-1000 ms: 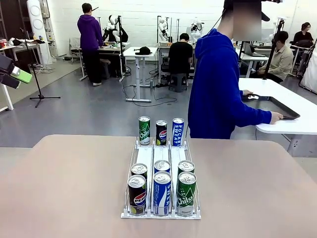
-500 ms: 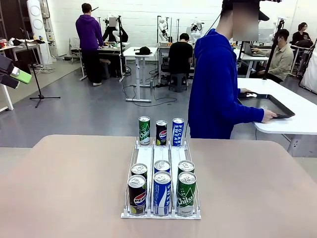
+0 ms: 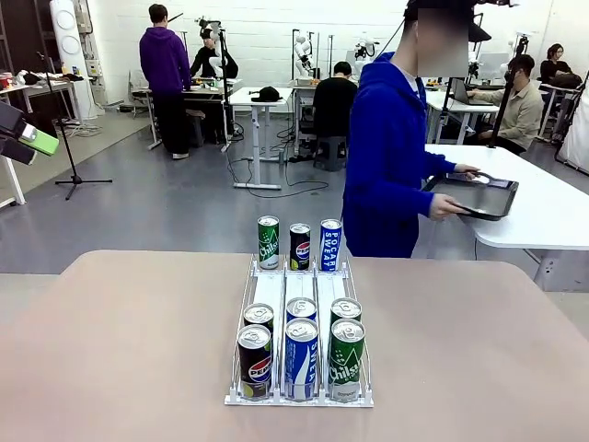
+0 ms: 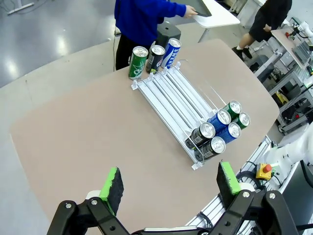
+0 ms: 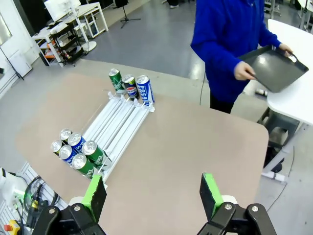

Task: Retrieve and hand over the desired beverage to the person.
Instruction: Pick up a can of the same type that the person held from the Automatic Can Dispenser.

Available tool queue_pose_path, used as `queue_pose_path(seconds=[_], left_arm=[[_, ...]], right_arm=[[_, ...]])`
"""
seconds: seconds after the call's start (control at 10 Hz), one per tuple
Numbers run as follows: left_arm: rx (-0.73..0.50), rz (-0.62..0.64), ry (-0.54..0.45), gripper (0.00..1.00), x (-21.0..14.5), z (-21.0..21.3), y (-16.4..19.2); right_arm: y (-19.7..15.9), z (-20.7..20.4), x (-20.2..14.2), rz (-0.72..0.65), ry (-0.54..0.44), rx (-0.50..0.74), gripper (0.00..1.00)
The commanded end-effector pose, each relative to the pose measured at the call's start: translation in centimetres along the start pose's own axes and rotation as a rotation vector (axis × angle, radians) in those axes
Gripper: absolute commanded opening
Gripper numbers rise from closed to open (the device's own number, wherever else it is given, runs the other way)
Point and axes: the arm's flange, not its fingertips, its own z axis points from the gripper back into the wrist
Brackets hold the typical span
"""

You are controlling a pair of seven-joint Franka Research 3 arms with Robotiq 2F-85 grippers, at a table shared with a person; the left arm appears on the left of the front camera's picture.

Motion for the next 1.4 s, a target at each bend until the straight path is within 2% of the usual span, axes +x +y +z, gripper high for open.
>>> queue_pose_path(seconds=[0.0,1.3], left_arm=[[-0.013,-0.01,-0.003,1.0,-0.05,0.24,-0.02],[-0.013,-0.01,-0.003,1.0,-0.05,0.24,-0.02]], right_arm=[[0.07,-0.11,-0.08,0.004,-0.005,0.01,1.0],[0.07,-0.11,-0.08,0.004,-0.005,0.01,1.0]])
